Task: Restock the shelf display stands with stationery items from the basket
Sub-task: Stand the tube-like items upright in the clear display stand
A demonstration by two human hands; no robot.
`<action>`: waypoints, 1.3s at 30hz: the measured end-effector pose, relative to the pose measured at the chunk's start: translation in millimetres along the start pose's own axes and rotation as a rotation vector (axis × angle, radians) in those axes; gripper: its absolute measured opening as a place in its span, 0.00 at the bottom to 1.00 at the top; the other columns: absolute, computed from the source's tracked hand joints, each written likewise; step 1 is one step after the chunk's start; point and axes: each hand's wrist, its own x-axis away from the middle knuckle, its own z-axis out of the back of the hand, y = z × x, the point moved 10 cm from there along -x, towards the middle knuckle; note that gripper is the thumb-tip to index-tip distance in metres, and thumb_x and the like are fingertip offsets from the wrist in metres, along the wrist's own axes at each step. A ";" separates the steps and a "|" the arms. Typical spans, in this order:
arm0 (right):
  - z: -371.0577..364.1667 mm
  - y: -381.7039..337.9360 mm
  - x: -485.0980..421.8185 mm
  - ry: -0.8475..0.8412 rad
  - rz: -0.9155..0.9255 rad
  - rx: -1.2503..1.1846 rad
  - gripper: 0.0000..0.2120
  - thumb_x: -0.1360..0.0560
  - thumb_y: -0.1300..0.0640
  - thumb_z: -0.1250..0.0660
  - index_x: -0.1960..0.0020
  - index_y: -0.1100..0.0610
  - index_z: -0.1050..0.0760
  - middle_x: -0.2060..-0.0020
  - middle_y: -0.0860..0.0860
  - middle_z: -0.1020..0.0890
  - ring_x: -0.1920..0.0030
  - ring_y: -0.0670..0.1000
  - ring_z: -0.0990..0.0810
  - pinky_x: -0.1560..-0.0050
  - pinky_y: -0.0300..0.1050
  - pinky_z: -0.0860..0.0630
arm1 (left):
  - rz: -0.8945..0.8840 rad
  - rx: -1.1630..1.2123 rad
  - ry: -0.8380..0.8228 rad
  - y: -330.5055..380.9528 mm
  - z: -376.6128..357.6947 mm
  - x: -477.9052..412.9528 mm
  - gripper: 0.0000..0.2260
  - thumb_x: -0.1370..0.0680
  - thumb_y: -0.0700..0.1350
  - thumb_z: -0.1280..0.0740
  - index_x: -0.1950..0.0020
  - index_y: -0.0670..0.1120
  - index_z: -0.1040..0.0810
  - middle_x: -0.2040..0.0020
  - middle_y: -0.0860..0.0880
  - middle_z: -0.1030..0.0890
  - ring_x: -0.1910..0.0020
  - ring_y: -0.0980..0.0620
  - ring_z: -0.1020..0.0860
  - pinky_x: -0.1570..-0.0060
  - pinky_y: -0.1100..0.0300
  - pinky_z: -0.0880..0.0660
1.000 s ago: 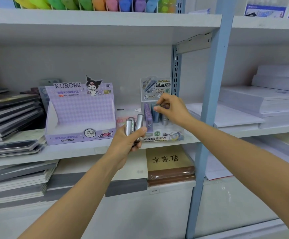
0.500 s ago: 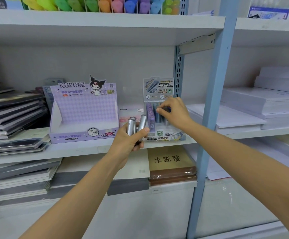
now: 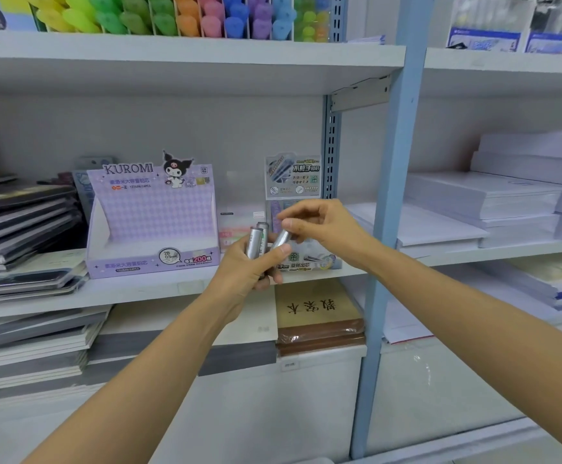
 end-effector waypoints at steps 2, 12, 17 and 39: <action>19.4 3.2 4.2 0.126 -0.016 -0.140 0.05 0.26 0.62 0.29 0.50 0.61 0.20 0.61 0.55 0.17 0.63 0.49 0.19 0.56 0.41 0.19 | -0.001 0.007 -0.008 2.7 -0.1 2.9 0.20 0.33 0.49 0.24 0.47 0.43 0.25 0.68 0.49 0.18 0.76 0.55 0.25 0.79 0.67 0.35; 7.1 15.6 33.7 0.052 -0.108 -0.305 0.12 0.30 0.56 0.28 0.53 0.63 0.23 0.62 0.56 0.16 0.63 0.52 0.16 0.60 0.40 0.19 | -0.107 0.086 0.175 18.3 9.5 11.0 0.21 0.29 0.47 0.25 0.41 0.40 0.26 0.76 0.52 0.27 0.75 0.53 0.29 0.78 0.66 0.36; 3.0 9.2 41.5 -0.019 -0.105 -0.190 0.09 0.27 0.54 0.30 0.57 0.60 0.23 0.63 0.53 0.16 0.61 0.51 0.17 0.59 0.40 0.19 | -0.137 0.045 0.180 26.6 0.0 15.6 0.07 0.26 0.45 0.27 0.51 0.46 0.21 0.71 0.52 0.22 0.76 0.56 0.27 0.78 0.67 0.33; 80.5 12.6 29.7 0.404 0.062 -0.046 0.12 0.26 0.66 0.30 0.46 0.55 0.28 0.55 0.53 0.20 0.54 0.53 0.20 0.54 0.42 0.20 | 0.056 0.063 0.127 0.9 -24.3 -0.8 0.14 0.21 0.43 0.34 0.40 0.35 0.25 0.64 0.48 0.27 0.72 0.55 0.30 0.73 0.70 0.30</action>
